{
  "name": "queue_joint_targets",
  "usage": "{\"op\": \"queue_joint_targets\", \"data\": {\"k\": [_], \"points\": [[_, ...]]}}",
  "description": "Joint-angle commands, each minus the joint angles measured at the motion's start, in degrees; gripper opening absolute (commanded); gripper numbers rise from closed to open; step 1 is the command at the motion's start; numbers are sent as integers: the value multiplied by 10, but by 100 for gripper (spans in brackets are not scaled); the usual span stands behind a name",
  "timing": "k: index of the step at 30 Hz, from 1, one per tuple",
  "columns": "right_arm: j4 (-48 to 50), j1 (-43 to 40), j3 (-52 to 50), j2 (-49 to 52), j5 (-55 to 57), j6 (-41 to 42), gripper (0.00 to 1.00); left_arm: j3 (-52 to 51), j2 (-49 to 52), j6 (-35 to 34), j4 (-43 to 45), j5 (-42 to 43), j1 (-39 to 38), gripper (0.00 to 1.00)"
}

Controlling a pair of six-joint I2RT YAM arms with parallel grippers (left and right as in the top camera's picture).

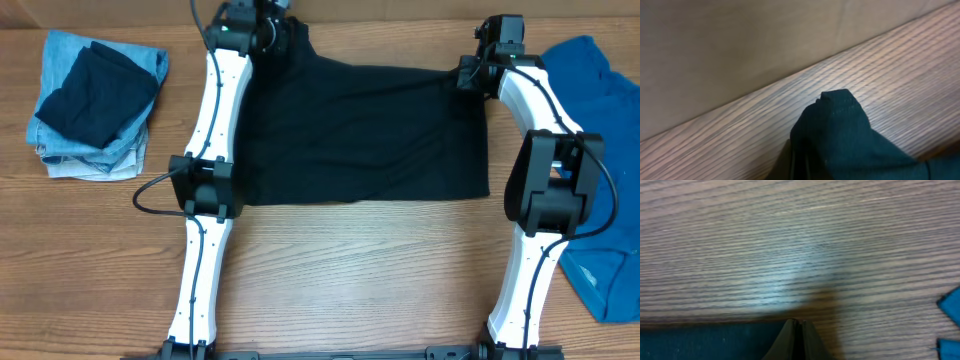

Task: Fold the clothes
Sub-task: 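Pull the folded shirt's far edge outward with both grippers to straighten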

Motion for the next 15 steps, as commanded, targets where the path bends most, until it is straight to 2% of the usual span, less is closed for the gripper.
{"op": "queue_joint_targets", "data": {"k": [1, 8, 11, 15], "points": [[-3, -3, 27, 4, -26, -1, 4, 18, -2, -21, -12, -5, 26, 4], [-4, -3, 32, -19, -65, -3, 4, 40, -2, -21, -41, -6, 34, 4], [-11, -3, 32, -38, -109, -12, 4, 83, -2, -21, -90, -6, 37, 4], [-31, -2, 32, -53, -136, -18, 4, 89, -12, -24, -142, -6, 42, 4]]}}
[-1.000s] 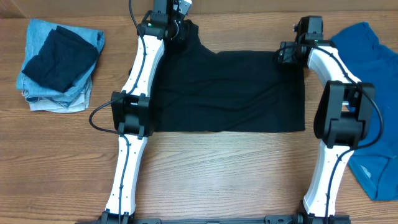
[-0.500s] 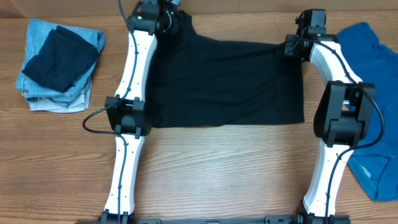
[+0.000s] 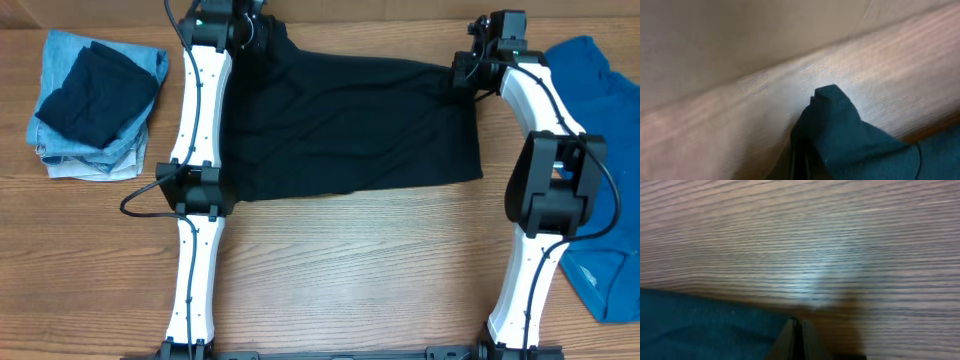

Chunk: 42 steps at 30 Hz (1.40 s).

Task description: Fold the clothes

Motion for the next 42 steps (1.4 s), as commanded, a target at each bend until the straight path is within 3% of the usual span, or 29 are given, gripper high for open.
{"op": "queue_joint_targets", "data": {"k": [1, 8, 21, 30, 39, 42], "points": [[-14, 0, 19, -54, -30, -11, 4, 15, -13, -9, -46, -5, 12, 4], [-41, 21, 19, -80, -42, -41, 4, 15, -34, -56, -72, -5, 12, 4], [-174, 24, 19, -124, -42, -69, 4, 15, -88, -103, -238, -13, 16, 4], [-281, 24, 19, -125, -49, -68, 4, 15, -88, -193, -344, -39, 16, 4], [-370, 24, 19, -125, -63, -68, 4, 15, -100, -216, -348, -40, -9, 4], [-376, 24, 19, -130, -65, -68, 4, -2, -159, -216, -348, -40, -16, 4]]}}
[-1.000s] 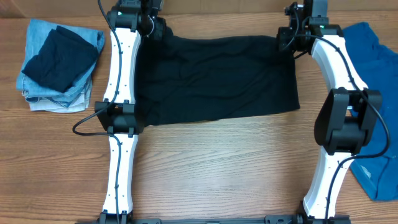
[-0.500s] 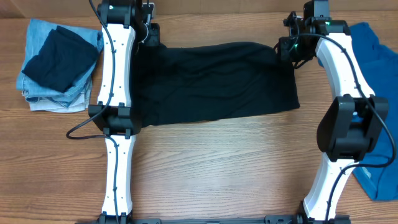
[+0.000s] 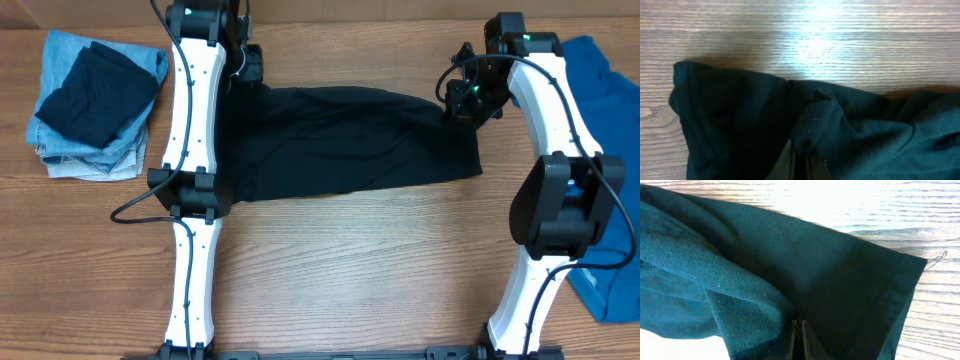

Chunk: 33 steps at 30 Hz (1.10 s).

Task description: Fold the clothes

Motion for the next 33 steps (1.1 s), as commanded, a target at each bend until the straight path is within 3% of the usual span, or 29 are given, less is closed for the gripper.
{"op": "queue_joint_targets", "data": {"k": [1, 7, 15, 21, 33], "points": [[-3, -2, 13, -30, -14, -2, 4, -26, -95, -10, -2, -8, -12, 4], [-20, -2, 13, -30, -16, 0, 4, -238, -163, -10, -2, -50, -19, 4], [-27, 0, -28, -30, -16, 3, 4, -379, -169, -12, 0, -86, -9, 4], [-16, 0, -99, -29, -12, 7, 4, -425, -169, -14, 30, -97, 9, 4], [108, -2, -198, -26, 97, 19, 4, -551, -169, -5, 109, -125, 11, 4]]}}
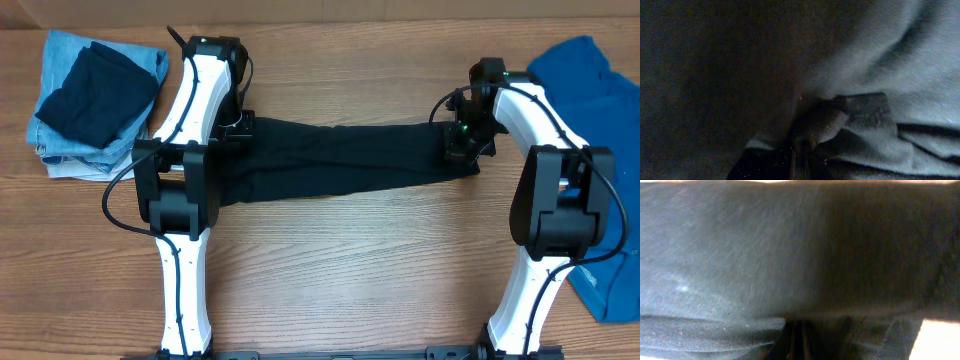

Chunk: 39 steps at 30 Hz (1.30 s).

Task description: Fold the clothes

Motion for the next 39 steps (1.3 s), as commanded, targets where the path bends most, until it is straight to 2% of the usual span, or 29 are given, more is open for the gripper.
{"op": "queue_joint_targets", "data": {"k": [1, 8, 11, 14, 16, 17, 18, 19, 22, 24, 26, 28, 29, 30, 31, 32, 33, 34, 35, 38, 39], "points": [[17, -2, -15, -22, 31, 4, 4, -21, -17, -3, 11, -33, 5, 4], [-10, -2, -17, -22, 35, 3, 4, -24, -17, 12, -13, -21, 5, 4], [-44, -2, -17, -22, 35, 4, 4, -7, -17, 23, -20, 33, 5, 4], [-40, -2, -17, -22, 35, 4, 4, -1, -17, 23, -15, 33, 5, 4], [-27, -2, -17, -22, 35, 4, 5, -2, -17, 23, -14, 31, 5, 13], [-30, -2, -17, -22, 35, 4, 33, -2, -17, 23, -21, 32, 5, 24], [-34, -2, -17, -22, 35, 4, 45, -2, -17, 30, -29, 33, 5, 56], [-35, -2, -17, -22, 35, 4, 52, -1, -17, 47, -33, 41, 5, 66], [-50, -2, 6, -23, 30, 4, 65, 46, -17, 68, -62, 91, 11, 74], [-72, -2, 40, -23, 20, 4, 71, 111, -17, 68, -89, 91, 16, 78], [-95, -2, 79, -23, 18, 4, 82, 202, -17, 61, -103, 91, 17, 83], [-113, -1, 107, -23, 16, 4, 85, 245, -17, 47, -103, 91, 17, 85], [-138, -1, 132, -23, -14, 4, 85, 260, -17, 33, -103, 96, 17, 80], [-152, -1, 146, -23, -45, 4, 85, 261, -17, 33, -103, 112, 16, 71], [-166, 1, 159, -23, -92, 4, 75, 259, -17, 33, -103, 137, 11, 4], [-169, 4, 159, -23, -101, 4, 60, 257, -17, 34, -103, 148, 7, 4], [-170, 9, 157, -23, -101, 4, 24, 257, -17, 33, -103, 150, 2, 4], [-170, 15, 154, -23, -101, 3, 7, 252, -17, 37, -103, 148, -3, 4], [-172, 21, 154, -23, -101, 3, 4, 250, -17, 38, -104, 148, -6, 4], [-178, 34, 154, -23, -100, 4, 4, 249, -52, 37, -104, 175, -11, 4], [-178, 33, 154, -23, -100, 4, 4, 236, -86, 36, -103, 152, -18, 4]]}}
